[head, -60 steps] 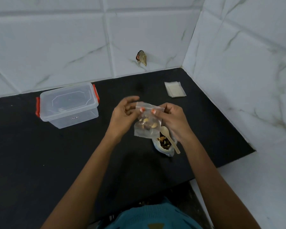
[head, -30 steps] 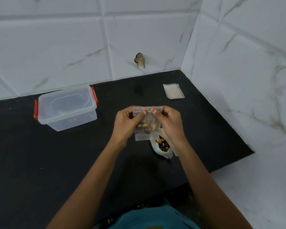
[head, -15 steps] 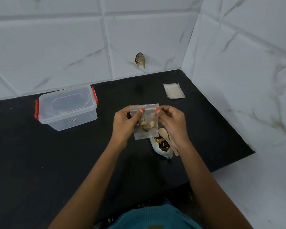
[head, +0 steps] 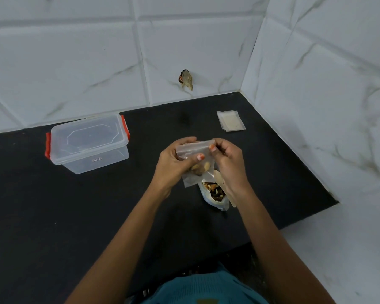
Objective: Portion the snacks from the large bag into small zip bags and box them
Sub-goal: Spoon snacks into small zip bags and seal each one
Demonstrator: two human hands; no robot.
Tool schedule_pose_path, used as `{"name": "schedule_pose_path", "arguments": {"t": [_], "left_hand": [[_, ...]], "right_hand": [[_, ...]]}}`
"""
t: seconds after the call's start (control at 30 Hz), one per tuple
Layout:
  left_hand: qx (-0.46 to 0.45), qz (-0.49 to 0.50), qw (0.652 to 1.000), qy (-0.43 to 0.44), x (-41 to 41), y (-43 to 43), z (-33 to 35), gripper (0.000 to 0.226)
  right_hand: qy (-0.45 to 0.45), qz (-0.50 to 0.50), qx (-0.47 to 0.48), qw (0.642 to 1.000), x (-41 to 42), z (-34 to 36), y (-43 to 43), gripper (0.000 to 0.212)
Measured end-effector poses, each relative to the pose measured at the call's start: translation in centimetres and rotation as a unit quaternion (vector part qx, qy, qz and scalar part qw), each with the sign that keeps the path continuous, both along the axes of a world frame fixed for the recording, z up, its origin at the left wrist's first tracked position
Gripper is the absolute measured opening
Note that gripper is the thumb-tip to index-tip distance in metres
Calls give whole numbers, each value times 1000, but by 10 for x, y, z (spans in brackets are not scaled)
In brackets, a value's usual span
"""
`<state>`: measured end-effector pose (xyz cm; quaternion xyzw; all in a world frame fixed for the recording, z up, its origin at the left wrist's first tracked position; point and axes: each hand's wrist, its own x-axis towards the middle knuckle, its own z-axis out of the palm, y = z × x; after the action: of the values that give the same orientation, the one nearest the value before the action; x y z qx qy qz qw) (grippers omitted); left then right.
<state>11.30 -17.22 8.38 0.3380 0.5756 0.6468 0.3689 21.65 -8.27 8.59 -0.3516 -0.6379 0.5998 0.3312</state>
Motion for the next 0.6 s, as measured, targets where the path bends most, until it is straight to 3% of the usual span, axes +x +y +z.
{"name": "schedule_pose_path", "arguments": {"t": [0.17, 0.6], "left_hand": [[3, 49, 999, 16, 2, 7, 3, 12], [9, 43, 998, 41, -3, 11, 6, 13]], "right_hand": [[10, 3, 25, 1000, -1, 0, -2, 10], [18, 40, -22, 999, 6, 5, 3, 10]]}}
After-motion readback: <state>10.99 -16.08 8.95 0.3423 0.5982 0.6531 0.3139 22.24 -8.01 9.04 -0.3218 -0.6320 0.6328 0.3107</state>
